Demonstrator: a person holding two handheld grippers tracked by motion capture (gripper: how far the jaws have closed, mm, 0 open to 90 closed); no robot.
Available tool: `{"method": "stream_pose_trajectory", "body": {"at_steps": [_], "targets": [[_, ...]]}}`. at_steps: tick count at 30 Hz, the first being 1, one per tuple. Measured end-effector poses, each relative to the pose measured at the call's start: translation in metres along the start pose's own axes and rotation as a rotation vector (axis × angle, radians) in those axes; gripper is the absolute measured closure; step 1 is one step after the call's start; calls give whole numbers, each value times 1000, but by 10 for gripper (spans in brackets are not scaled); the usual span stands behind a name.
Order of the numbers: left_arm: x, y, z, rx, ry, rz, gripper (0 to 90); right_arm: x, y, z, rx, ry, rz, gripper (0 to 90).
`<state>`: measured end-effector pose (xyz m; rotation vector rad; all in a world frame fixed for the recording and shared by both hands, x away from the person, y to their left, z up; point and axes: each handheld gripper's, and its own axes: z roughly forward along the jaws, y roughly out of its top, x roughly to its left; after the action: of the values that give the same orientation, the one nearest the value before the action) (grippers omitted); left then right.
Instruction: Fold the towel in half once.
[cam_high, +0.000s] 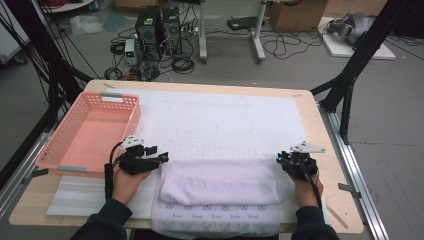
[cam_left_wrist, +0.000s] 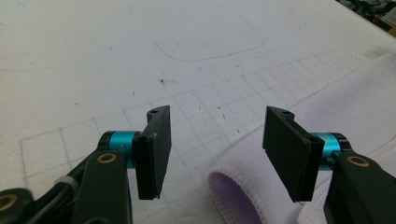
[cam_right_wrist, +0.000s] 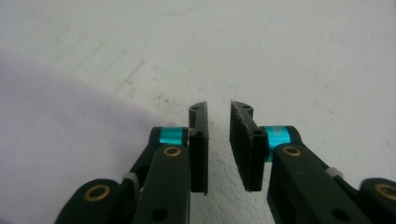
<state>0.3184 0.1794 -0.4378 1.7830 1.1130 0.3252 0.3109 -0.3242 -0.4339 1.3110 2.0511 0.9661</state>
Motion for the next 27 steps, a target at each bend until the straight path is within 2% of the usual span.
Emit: {"method": "stream_pose_trajectory", "body": {"at_steps": [2, 4, 6, 7, 9, 11, 12, 15, 18, 19, 21, 22, 24, 27], "targets": [[0, 0, 2, 6, -1, 1, 424, -5, -1, -4, -39, 31, 35, 712], [1, -1, 4, 21, 0, 4, 424, -7, -3, -3, -53, 85, 57, 658], [0, -2, 8, 43, -7, 7, 425, -4, -4, 2, -35, 165, 68, 594], [0, -3, 9, 57, -10, 11, 426, -1, -5, 5, -20, 188, 61, 579], [-1, -5, 12, 85, -18, 18, 427, 5, -6, 12, 22, 196, 22, 533], [-2, -7, 14, 107, -33, 32, 436, 10, -7, 17, 52, 212, 3, 517], [-3, -7, 15, 120, -47, 38, 451, 11, -7, 17, 48, 204, -8, 516], [-4, -9, 15, 128, -68, 50, 474, 10, -7, 17, 51, 211, 4, 523], [-4, -9, 13, 130, -40, 87, 558, 10, -7, 17, 49, 202, -7, 548], [-4, -9, 13, 133, -27, 104, 621, 10, -7, 17, 48, 201, -10, 565], [-3, -9, 13, 140, -36, 112, 755, 10, -7, 17, 50, 207, -6, 605], [-4, -9, 13, 136, -45, 113, 820, 10, -7, 16, 55, 214, -3, 647], [-4, -9, 13, 130, -43, 119, 851, 11, -6, 16, 63, 250, -8, 821], [0, -4, 14, 99, -16, 102, 861, 17, -2, 15, 77, 240, -99, 855]]}}
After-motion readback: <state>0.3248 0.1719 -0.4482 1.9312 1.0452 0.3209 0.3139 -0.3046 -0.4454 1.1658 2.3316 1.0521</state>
